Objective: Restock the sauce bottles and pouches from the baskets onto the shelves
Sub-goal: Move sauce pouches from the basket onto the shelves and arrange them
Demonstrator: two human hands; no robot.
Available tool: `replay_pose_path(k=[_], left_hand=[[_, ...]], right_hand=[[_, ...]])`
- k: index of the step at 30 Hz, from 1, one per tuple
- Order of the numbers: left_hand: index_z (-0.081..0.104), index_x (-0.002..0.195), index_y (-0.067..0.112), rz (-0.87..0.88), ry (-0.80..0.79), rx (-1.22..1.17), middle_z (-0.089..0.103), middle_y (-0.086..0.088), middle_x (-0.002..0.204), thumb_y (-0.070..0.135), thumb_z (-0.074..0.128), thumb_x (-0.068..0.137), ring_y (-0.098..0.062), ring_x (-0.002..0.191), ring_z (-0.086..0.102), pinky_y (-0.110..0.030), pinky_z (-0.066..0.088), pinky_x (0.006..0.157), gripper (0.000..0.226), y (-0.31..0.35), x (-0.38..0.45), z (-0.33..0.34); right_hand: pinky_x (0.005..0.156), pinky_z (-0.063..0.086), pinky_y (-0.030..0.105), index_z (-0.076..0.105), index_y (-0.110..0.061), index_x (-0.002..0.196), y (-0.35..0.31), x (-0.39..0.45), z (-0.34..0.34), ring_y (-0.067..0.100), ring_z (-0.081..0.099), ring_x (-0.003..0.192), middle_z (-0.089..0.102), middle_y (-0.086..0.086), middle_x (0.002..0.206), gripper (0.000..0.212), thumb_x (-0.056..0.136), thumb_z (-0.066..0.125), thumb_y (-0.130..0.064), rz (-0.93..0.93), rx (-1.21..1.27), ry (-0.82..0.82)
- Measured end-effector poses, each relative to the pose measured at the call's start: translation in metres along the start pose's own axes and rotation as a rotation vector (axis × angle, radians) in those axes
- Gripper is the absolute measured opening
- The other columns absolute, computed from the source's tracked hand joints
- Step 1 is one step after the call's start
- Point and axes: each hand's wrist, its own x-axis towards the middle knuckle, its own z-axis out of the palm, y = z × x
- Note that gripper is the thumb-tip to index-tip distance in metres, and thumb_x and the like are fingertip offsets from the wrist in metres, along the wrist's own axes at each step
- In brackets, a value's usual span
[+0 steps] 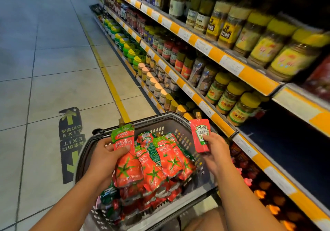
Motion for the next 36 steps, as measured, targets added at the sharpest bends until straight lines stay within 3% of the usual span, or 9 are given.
replay_pose_path(k=[3, 6, 9, 12, 18, 23, 26, 32, 36], left_hand=[[0.054, 0.120, 0.017, -0.029, -0.100, -0.055, 0.078, -0.011, 0.099, 0.001, 0.082, 0.080, -0.033, 0.086, 0.077, -0.042, 0.062, 0.063, 0.051, 0.011, -0.014, 0.029], [0.056, 0.123, 0.011, -0.071, -0.193, -0.116, 0.076, -0.022, 0.101, -0.003, 0.076, 0.082, -0.040, 0.083, 0.076, -0.047, 0.062, 0.065, 0.047, 0.022, -0.027, 0.060], [0.058, 0.126, 0.007, -0.092, -0.282, -0.142, 0.073, -0.026, 0.109, -0.006, 0.069, 0.084, -0.035, 0.081, 0.073, -0.042, 0.061, 0.063, 0.046, 0.032, -0.039, 0.091], [0.061, 0.126, 0.012, -0.069, -0.355, -0.134, 0.076, -0.021, 0.100, -0.009, 0.069, 0.081, -0.032, 0.079, 0.072, -0.040, 0.060, 0.065, 0.050, 0.040, -0.051, 0.121], [0.058, 0.125, 0.022, -0.008, -0.550, -0.129, 0.078, -0.015, 0.098, 0.000, 0.080, 0.062, -0.035, 0.081, 0.077, -0.043, 0.062, 0.061, 0.070, 0.058, -0.081, 0.181], [0.056, 0.128, 0.027, 0.026, -0.697, -0.113, 0.077, -0.017, 0.108, 0.000, 0.081, 0.069, -0.039, 0.093, 0.076, -0.048, 0.062, 0.068, 0.070, 0.072, -0.104, 0.231], [0.056, 0.126, 0.032, 0.073, -0.766, -0.087, 0.078, -0.012, 0.108, 0.007, 0.084, 0.066, -0.036, 0.092, 0.076, -0.046, 0.061, 0.067, 0.071, 0.084, -0.119, 0.257], [0.053, 0.125, 0.028, 0.180, -0.890, -0.057, 0.078, -0.014, 0.104, 0.003, 0.081, 0.070, -0.032, 0.087, 0.077, -0.040, 0.060, 0.061, 0.067, 0.104, -0.144, 0.314], [0.050, 0.128, 0.034, 0.239, -0.940, -0.002, 0.078, -0.008, 0.107, 0.006, 0.081, 0.081, -0.031, 0.094, 0.077, -0.040, 0.062, 0.065, 0.063, 0.110, -0.149, 0.341]], right_hand=[[0.057, 0.058, 0.040, 0.064, -0.012, 0.110, -0.012, -0.015, -0.008, 0.028, 0.078, 0.074, 0.078, 0.015, 0.097, 0.027, 0.088, 0.074, -0.001, -0.030, 0.075, 0.009], [0.070, 0.064, 0.050, 0.063, -0.008, 0.115, -0.028, -0.034, -0.023, 0.030, 0.078, 0.084, 0.079, 0.013, 0.098, 0.034, 0.085, 0.077, -0.001, -0.090, 0.099, 0.009], [0.063, 0.062, 0.039, 0.064, -0.010, 0.116, -0.051, -0.054, -0.052, 0.030, 0.078, 0.087, 0.078, 0.012, 0.103, 0.036, 0.084, 0.076, 0.002, -0.215, 0.069, 0.020], [0.063, 0.059, 0.035, 0.068, -0.012, 0.116, -0.083, -0.079, -0.086, 0.031, 0.077, 0.090, 0.079, 0.010, 0.103, 0.034, 0.085, 0.076, 0.001, -0.367, 0.015, 0.066], [0.072, 0.063, 0.043, 0.070, -0.012, 0.109, -0.160, -0.128, -0.152, 0.027, 0.077, 0.092, 0.079, 0.007, 0.100, 0.030, 0.083, 0.081, -0.002, -0.610, -0.045, 0.227], [0.069, 0.063, 0.043, 0.071, -0.019, 0.105, -0.210, -0.146, -0.196, 0.020, 0.077, 0.088, 0.079, 0.001, 0.098, 0.029, 0.083, 0.081, -0.002, -0.767, -0.160, 0.413], [0.068, 0.063, 0.037, 0.069, -0.020, 0.105, -0.231, -0.143, -0.219, 0.017, 0.077, 0.087, 0.078, 0.001, 0.100, 0.031, 0.083, 0.083, -0.003, -0.799, -0.193, 0.523], [0.075, 0.063, 0.049, 0.066, -0.023, 0.087, -0.259, -0.127, -0.246, 0.020, 0.074, 0.081, 0.075, 0.001, 0.089, 0.030, 0.074, 0.090, -0.010, -0.764, -0.325, 0.736], [0.057, 0.056, 0.032, 0.065, -0.020, 0.085, -0.273, -0.115, -0.255, 0.018, 0.070, 0.074, 0.073, 0.003, 0.088, 0.027, 0.077, 0.091, -0.016, -0.664, -0.412, 0.790]])
